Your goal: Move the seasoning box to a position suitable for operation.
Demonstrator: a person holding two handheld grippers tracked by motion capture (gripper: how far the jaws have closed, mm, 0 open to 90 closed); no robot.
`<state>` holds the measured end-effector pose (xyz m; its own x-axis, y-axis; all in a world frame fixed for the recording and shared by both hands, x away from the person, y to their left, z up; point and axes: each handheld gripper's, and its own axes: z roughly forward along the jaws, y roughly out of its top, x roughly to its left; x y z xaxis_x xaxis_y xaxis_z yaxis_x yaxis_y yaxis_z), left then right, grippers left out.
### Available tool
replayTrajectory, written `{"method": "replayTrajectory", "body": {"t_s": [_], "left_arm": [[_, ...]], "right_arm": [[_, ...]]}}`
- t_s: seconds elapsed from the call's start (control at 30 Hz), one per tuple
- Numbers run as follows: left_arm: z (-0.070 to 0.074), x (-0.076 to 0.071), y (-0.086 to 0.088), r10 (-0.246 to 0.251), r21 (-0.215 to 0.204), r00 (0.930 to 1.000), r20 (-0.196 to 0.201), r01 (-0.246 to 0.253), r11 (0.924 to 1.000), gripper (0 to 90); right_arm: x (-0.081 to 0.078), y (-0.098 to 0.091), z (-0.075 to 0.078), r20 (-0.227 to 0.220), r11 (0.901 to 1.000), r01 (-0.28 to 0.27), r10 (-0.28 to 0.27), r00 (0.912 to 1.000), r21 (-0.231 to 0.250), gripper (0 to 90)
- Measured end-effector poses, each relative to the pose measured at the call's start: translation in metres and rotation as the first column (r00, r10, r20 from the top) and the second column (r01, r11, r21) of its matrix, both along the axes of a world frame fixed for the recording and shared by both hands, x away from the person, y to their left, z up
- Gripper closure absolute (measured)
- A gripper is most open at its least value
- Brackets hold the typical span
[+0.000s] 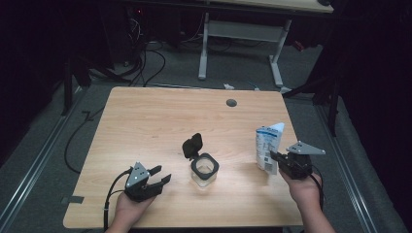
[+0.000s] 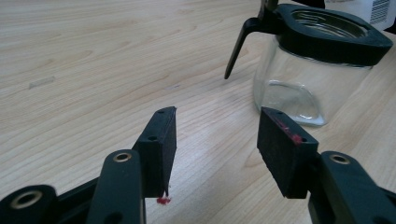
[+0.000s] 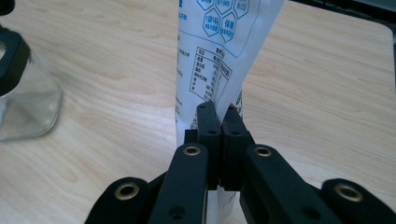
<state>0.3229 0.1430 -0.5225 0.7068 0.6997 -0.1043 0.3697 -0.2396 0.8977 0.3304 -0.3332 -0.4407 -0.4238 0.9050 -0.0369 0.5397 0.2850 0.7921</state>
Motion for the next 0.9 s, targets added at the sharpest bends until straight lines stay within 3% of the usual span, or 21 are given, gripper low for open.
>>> {"method": "replayTrajectory", "body": {"t_s": [0.07,0.5,0.73,0.9], "left_arm": [[0.000,-0.001,-0.001,-0.007,-0.003,1.0000,0.004,0.007,1.0000,47.3],[0.000,-0.002,-0.002,-0.028,-0.037,0.9995,0.012,0.029,0.9989,46.8],[0.000,-0.002,-0.002,-0.034,-0.039,0.9983,0.047,0.035,0.9986,45.9],[0.002,-0.003,-0.001,-0.042,-0.060,0.9982,0.043,0.045,0.9972,45.6]], "right_arm": [[-0.003,0.006,0.002,-0.021,0.9997,-0.009,0.008,0.9998,-0.023,89.4],[-0.010,0.024,0.009,-0.114,0.9981,-0.032,0.025,0.9932,-0.053,89.7],[-0.007,0.034,0.016,-0.177,0.9960,-0.041,0.026,0.9839,-0.080,89.7],[-0.007,0.040,0.019,-0.209,0.9938,-0.047,0.025,0.9776,-0.101,89.7]]}}
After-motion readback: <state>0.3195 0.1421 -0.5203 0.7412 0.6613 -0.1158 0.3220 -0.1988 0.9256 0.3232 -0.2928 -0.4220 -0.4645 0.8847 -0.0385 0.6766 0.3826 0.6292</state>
